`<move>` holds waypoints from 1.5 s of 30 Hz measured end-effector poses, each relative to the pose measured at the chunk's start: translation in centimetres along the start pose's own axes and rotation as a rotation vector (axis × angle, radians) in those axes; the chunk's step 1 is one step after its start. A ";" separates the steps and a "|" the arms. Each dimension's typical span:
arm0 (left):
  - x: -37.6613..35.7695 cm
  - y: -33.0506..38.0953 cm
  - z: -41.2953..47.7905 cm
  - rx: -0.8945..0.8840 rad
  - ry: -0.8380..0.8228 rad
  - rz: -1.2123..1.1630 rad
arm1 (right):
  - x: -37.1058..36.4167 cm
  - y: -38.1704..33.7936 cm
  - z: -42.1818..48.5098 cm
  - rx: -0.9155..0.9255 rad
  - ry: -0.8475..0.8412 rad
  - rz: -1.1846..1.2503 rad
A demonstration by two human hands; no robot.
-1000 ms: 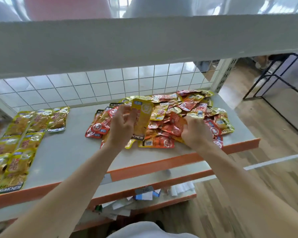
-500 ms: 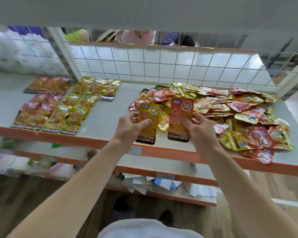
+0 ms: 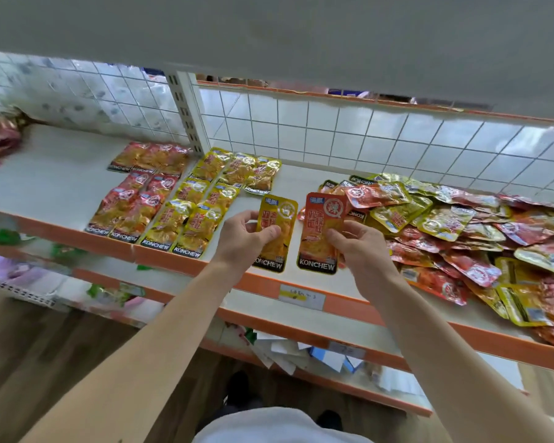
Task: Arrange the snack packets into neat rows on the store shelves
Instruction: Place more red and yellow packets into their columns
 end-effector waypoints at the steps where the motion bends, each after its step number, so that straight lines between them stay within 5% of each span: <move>1: 0.6 -0.1 0.5 -0.011 0.005 0.015 | -0.7 0.1 0.3 -0.006 0.007 -0.014; 8: 3.5 -1.0 4.7 -0.123 -0.016 0.265 | -4.2 0.4 1.9 -0.001 0.051 -0.060; 23: 5.3 -3.1 7.8 -0.616 -0.115 1.180 | -8.2 0.3 4.1 -0.009 0.187 -0.124; 29: 6.1 -5.3 7.5 -1.033 -0.455 1.077 | -9.3 1.0 5.0 -0.021 0.255 -0.104; 45: 7.0 -5.2 7.4 -0.868 -0.432 1.055 | -9.9 1.0 4.8 0.007 0.378 -0.093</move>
Point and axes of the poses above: each hand's wrist, its own z-axis towards the middle knuckle, its own x-axis out of the back of the hand, y = z × x, the point moved 3 cm from there along z, towards the middle knuckle, and after that the axes turned 12 degrees about -x, right-handed, at the moved point
